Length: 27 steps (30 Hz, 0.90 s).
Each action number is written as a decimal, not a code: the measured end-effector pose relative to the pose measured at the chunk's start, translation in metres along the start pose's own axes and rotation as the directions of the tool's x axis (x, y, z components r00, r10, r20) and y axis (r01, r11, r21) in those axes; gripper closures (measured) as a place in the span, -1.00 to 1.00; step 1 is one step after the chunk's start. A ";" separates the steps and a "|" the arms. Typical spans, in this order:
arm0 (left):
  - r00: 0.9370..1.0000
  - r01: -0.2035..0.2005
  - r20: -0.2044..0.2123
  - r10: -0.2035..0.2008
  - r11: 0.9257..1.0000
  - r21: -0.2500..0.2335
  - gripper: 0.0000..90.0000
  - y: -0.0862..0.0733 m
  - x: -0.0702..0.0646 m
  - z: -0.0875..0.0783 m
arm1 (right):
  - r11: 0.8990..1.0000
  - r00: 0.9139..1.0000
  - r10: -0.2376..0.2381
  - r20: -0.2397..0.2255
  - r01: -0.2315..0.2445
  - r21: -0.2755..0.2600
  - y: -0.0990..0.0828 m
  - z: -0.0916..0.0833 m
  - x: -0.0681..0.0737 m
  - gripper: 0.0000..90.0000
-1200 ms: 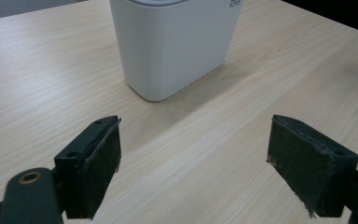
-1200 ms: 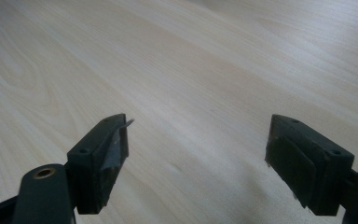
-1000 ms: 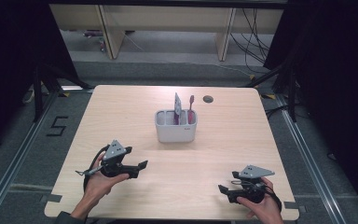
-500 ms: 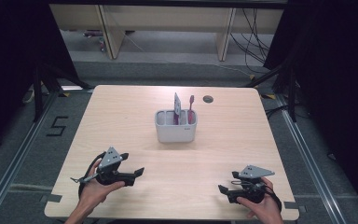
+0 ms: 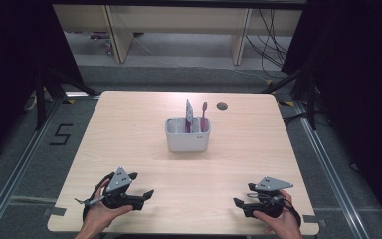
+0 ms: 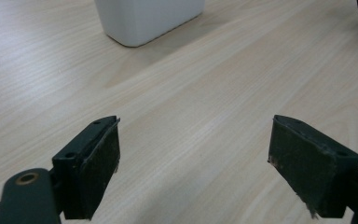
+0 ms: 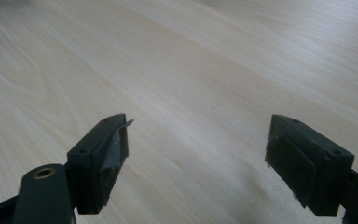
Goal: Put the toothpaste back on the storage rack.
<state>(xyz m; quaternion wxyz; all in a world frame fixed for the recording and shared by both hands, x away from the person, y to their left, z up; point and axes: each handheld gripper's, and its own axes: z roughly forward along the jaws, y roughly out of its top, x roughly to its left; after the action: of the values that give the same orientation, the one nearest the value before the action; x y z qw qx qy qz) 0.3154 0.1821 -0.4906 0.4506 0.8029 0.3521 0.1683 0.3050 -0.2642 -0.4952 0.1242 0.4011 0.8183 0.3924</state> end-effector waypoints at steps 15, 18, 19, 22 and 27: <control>0.996 -0.088 0.030 0.085 0.992 0.087 -0.64 -0.021 -0.025 -0.003 | 1.000 1.000 -0.025 -0.005 0.025 -0.003 -0.002 -0.001 0.001 -0.51; 0.994 -0.105 0.030 0.102 0.990 0.094 -0.64 -0.025 -0.028 -0.003 | 1.000 1.000 -0.026 0.004 0.026 -0.003 -0.001 -0.002 0.003 -0.51; 0.994 -0.105 0.030 0.102 0.990 0.094 -0.64 -0.025 -0.028 -0.003 | 1.000 1.000 0.000 0.002 0.000 0.008 -0.001 -0.003 0.005 -0.51; 0.993 -0.113 0.040 0.109 0.987 0.116 -0.64 -0.027 -0.030 -0.005 | 0.999 0.999 -0.044 -0.023 0.044 0.002 -0.001 -0.001 0.002 -0.51; 0.994 -0.107 0.033 0.104 0.989 0.107 -0.64 -0.032 -0.035 -0.008 | 0.999 0.999 -0.036 -0.005 0.036 0.008 -0.001 -0.002 0.004 -0.51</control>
<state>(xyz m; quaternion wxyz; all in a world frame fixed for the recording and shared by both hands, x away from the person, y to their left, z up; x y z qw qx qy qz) 0.2736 0.1732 -0.5114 0.4015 0.8459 0.3118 0.1614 0.3005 -0.2625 -0.4945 0.1279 0.3858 0.8273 0.3878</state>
